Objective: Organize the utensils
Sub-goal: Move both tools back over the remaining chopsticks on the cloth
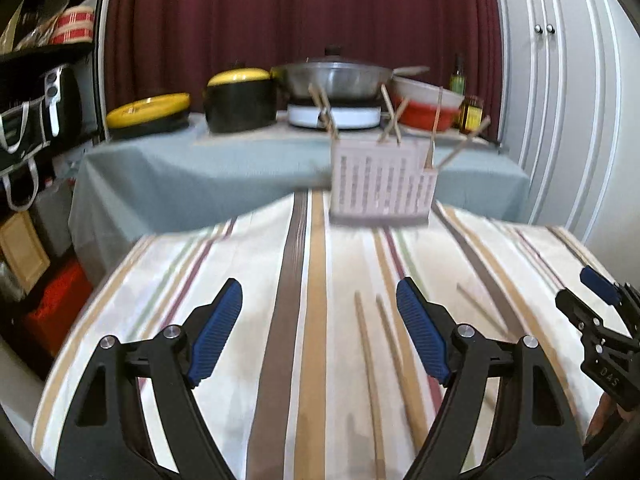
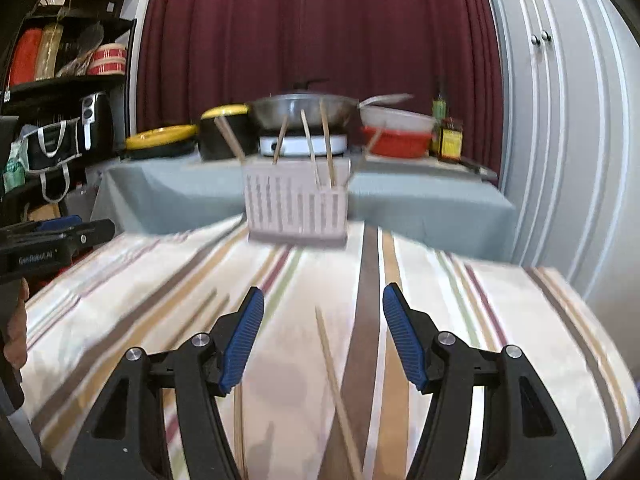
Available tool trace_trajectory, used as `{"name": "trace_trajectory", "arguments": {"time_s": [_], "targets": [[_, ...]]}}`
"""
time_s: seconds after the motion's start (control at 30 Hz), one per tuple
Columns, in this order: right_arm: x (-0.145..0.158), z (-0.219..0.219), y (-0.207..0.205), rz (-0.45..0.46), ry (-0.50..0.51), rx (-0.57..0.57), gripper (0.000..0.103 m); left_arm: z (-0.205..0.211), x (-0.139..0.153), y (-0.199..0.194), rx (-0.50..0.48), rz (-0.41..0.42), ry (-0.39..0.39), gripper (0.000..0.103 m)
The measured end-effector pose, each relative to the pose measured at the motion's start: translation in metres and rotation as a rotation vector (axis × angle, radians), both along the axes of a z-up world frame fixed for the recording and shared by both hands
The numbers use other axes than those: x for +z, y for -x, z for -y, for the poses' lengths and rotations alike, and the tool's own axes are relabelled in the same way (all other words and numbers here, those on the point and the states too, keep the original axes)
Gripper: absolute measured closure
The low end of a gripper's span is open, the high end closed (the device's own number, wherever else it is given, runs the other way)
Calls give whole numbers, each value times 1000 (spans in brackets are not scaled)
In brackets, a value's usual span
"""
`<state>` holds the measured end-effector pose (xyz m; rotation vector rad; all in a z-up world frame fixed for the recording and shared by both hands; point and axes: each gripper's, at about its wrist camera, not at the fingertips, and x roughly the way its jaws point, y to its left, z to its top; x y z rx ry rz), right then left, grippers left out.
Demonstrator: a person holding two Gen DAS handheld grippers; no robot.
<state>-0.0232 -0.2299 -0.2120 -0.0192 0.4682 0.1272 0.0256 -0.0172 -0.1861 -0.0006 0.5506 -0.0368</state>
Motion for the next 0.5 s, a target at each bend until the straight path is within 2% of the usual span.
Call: {"name": "trace_trajectory", "arguments": {"time_s": [0.1, 0.17, 0.2, 0.37, 0.5], "targets": [[-17, 0, 19, -42, -4, 17, 46, -1, -16, 17, 9, -23, -9, 25], [-14, -2, 36, 6, 3, 40, 49, 0, -27, 28, 7, -42, -19, 25], [-16, -5, 40, 1, 24, 46, 49, 1, -34, 34, 7, -55, -22, 25], [-39, -10, 53, -109, 17, 91, 59, 5, -53, 50, -8, -106, -29, 25], [-57, -15, 60, -167, 8, 119, 61, 7, -67, 58, -14, -144, -17, 26]]}}
